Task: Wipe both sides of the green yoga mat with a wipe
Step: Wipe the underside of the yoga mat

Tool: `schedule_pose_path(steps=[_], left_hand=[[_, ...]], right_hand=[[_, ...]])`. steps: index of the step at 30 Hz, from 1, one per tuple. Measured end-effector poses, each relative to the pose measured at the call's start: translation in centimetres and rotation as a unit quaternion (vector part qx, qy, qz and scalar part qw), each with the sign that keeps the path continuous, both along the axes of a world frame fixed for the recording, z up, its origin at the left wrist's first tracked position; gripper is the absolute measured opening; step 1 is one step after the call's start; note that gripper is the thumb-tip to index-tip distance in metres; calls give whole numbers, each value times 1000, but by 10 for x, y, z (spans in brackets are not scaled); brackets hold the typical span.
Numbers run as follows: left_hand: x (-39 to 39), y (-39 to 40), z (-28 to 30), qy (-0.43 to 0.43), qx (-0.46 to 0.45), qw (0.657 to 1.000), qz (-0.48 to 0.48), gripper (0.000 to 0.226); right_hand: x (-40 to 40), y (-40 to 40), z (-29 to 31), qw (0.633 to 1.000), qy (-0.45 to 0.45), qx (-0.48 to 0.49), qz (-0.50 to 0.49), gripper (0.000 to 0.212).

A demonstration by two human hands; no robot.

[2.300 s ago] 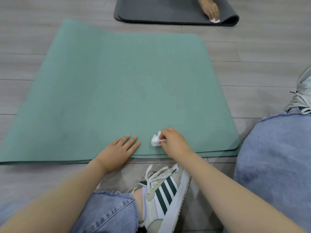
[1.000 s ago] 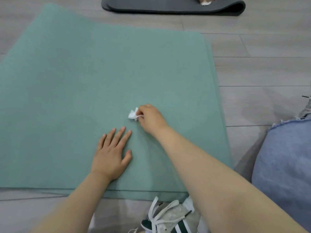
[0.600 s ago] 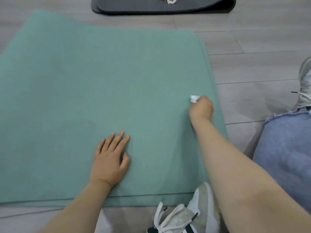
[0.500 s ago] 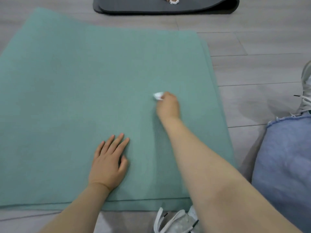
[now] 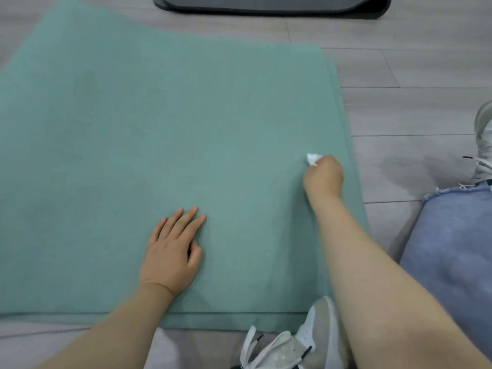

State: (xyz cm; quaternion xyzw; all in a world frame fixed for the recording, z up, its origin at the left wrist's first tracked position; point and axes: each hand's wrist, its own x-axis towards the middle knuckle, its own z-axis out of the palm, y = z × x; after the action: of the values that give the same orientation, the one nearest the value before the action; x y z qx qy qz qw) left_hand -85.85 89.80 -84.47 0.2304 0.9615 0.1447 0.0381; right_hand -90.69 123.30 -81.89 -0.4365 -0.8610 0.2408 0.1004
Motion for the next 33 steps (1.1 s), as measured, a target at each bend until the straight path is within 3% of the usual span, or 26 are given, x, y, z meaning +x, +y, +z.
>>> schedule_pose_path(steps=[2, 4, 7, 9, 13, 16, 18, 20, 23, 25, 27, 30, 33], left_hand=[[0, -1, 0, 2, 1, 1000, 2, 58], [0, -3, 0, -3, 4, 1000, 2, 58], [0, -4, -1, -9, 15, 1000, 5, 59], [0, -4, -1, -8, 18, 1000, 10, 59], [1, -2, 1, -3, 21, 1000, 11, 57], [0, -1, 1, 1, 22, 1000, 13, 57], [-1, -1, 1, 1, 20, 1000, 10, 57], [-1, -2, 0, 0, 19, 1000, 10, 57], [1, -3, -2, 4, 20, 1000, 8, 58], [-1, -3, -2, 8, 27, 1000, 10, 58], [-1, -3, -1, 12, 31, 999, 14, 57], [2, -1, -1, 14, 34, 999, 15, 56], [1, -1, 0, 14, 31, 999, 16, 56]], right_hand=[[-16, -78, -4, 990, 14, -17, 140, 21], [-22, -152, -2, 956, 12, -23, 294, 22], [-25, -165, 6, 909, -13, -12, 417, 25], [-18, -112, 8, 933, -16, 9, 360, 24], [40, 29, 8, 992, -39, 44, 116, 21], [46, 39, 7, 999, -25, 22, 26, 25], [25, -3, 1, 999, -16, 6, 50, 26], [1, -67, -8, 989, 3, -14, 147, 24], [-8, -157, -5, 937, -7, -25, 349, 26], [-1, -156, 3, 914, -26, -2, 404, 27], [10, -108, 7, 940, -37, 16, 339, 26], [46, -8, 11, 983, -66, 41, 165, 23], [77, 37, 18, 998, -68, 8, -1, 27]])
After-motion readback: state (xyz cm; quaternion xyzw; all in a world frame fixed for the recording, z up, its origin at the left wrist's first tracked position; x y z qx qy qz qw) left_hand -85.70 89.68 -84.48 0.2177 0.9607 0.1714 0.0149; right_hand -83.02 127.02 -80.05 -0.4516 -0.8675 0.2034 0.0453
